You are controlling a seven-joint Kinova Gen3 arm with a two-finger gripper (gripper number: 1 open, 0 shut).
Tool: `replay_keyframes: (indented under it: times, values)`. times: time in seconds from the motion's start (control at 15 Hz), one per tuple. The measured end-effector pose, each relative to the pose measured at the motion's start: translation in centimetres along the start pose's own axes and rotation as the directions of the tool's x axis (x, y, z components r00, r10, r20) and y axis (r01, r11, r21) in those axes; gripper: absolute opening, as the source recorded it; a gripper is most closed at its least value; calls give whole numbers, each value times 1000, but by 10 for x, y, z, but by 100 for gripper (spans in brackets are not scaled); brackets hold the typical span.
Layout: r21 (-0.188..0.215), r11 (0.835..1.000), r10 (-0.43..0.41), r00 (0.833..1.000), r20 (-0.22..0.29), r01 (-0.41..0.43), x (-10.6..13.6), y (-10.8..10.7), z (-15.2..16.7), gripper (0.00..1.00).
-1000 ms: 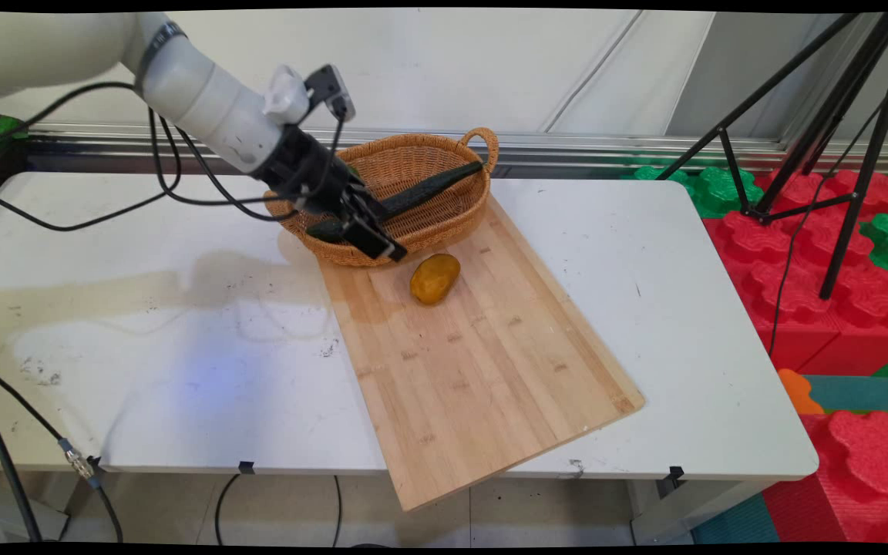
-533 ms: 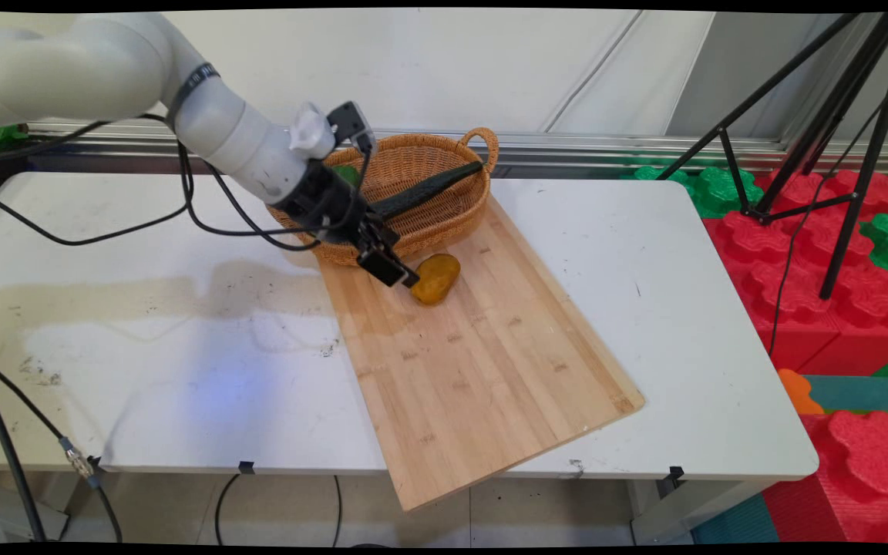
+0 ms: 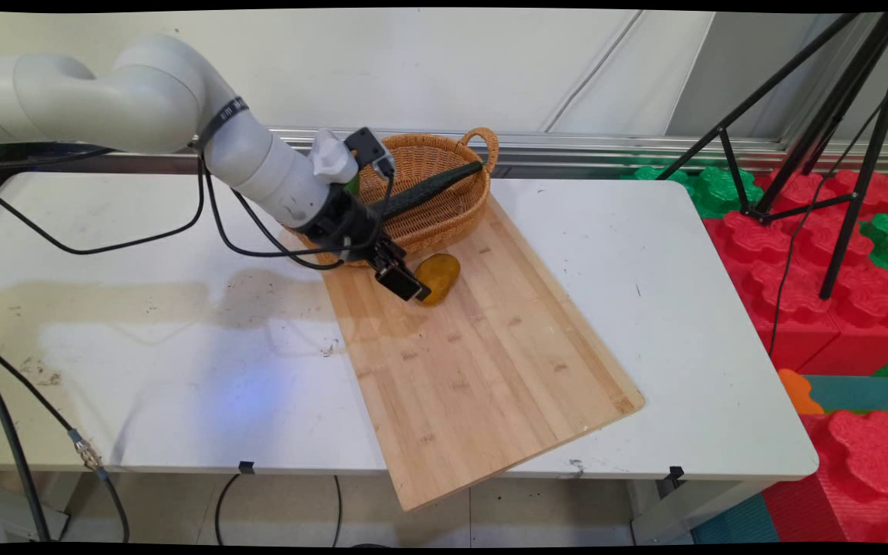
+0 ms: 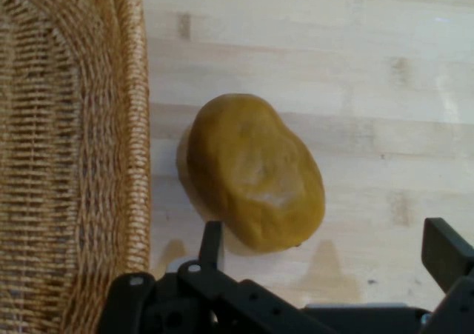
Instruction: Pick up the potato from the cutting board
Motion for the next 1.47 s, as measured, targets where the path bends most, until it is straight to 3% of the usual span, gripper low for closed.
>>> replay_keyframes:
  times: [0.8,1.47]
  values:
    - [85,990,-113,993,-30,115,-6,14,28,100]
    - [109,983,-146,988,-46,151,-3,22,51,100]
